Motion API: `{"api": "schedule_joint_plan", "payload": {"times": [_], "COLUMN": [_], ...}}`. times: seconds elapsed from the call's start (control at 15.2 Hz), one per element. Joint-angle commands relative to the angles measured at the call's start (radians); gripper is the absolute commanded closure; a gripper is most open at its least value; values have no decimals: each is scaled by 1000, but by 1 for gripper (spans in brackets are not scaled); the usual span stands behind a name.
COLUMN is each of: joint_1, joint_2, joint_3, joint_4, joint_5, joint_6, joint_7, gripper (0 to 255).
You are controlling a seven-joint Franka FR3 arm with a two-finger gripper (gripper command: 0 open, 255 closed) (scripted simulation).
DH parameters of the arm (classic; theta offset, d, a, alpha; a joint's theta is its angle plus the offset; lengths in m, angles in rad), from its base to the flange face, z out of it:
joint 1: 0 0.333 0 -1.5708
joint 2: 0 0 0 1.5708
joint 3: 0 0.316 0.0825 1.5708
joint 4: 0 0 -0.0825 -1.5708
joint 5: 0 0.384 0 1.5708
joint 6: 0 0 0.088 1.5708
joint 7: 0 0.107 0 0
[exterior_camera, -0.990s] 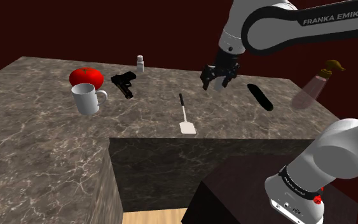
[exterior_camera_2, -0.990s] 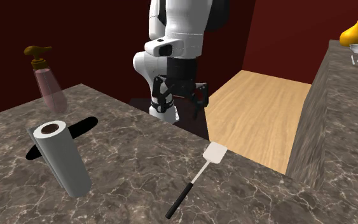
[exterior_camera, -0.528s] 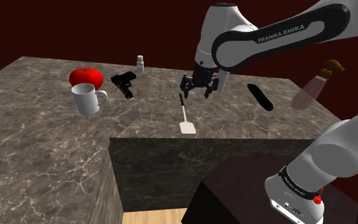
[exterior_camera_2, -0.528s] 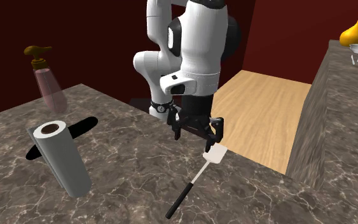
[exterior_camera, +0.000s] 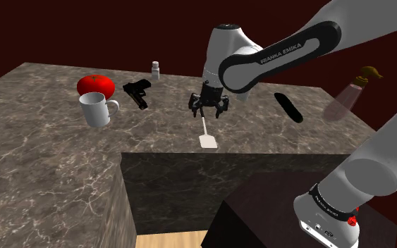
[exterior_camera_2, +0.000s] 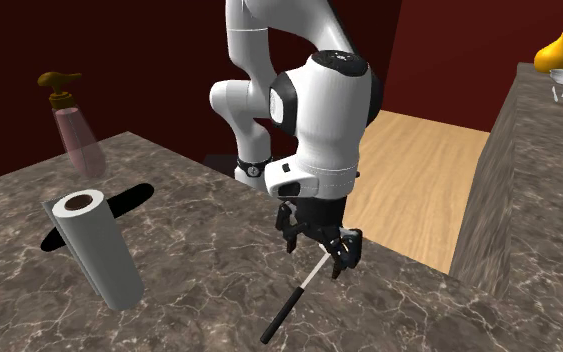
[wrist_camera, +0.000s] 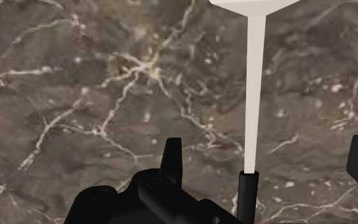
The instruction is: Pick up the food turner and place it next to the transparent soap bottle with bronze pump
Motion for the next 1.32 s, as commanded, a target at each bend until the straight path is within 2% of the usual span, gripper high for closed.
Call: {"api": "schedule_joint_plan", "payload": {"times": [0.0,0.13,0.66,0.73,1.25], "joint_1": [0,0,0,0,0], "joint_2": [22,48,48,48,48], "joint_3": [0,-1,-2,-2,-2], "joint_4": [-6,-17,-17,-17,-17], "joint_5": [-15,-34,-33,-33,-33], "joint_6": [26,59,59,59,59], "joint_7": [12,26,26,26,26], "gripper": [0,0,0,255,255]}}
